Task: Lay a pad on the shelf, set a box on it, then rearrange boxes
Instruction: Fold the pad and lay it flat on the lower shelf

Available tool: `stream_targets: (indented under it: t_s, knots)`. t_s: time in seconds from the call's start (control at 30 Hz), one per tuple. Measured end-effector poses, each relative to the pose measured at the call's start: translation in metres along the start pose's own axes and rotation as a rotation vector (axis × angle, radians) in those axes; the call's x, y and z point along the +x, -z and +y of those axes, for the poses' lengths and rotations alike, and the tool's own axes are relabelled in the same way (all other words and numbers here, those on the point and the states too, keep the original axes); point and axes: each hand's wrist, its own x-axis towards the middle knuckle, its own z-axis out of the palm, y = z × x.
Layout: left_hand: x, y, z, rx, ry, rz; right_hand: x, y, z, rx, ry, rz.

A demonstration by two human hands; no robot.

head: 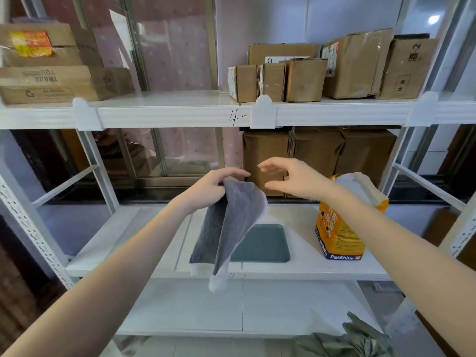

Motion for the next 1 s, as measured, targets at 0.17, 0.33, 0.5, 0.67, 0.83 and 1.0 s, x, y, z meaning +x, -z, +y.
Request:
stream_targets:
  t_s: [0.17,0.33,0.5,0.67,0.83,1.0]
  knots:
    - [-0.005,0.006,0.010,-0.122,-0.005,-0.116,0.005,-0.020,-0.001,-0.074,0.043,-0.122]
    - [-0.008,0.008,0.012,-0.190,-0.021,-0.044,0.007,-0.032,-0.002,-0.030,0.012,-0.113]
    - [-0.005,0.007,0.010,-0.313,0.075,-0.039,0.004,-0.029,-0.002,0.017,0.032,-0.060]
    - [-0.007,-0.001,0.012,0.238,-0.137,0.092,0.005,-0.033,0.001,0.020,0.016,-0.018]
    - [-0.004,0.007,0.008,0.214,-0.135,0.206,-0.004,-0.030,0.011,0.073,-0.081,-0.089]
    - [-0.002,0.022,-0.008,0.196,-0.060,0.263,-0.012,-0.029,0.032,0.076,-0.196,-0.153]
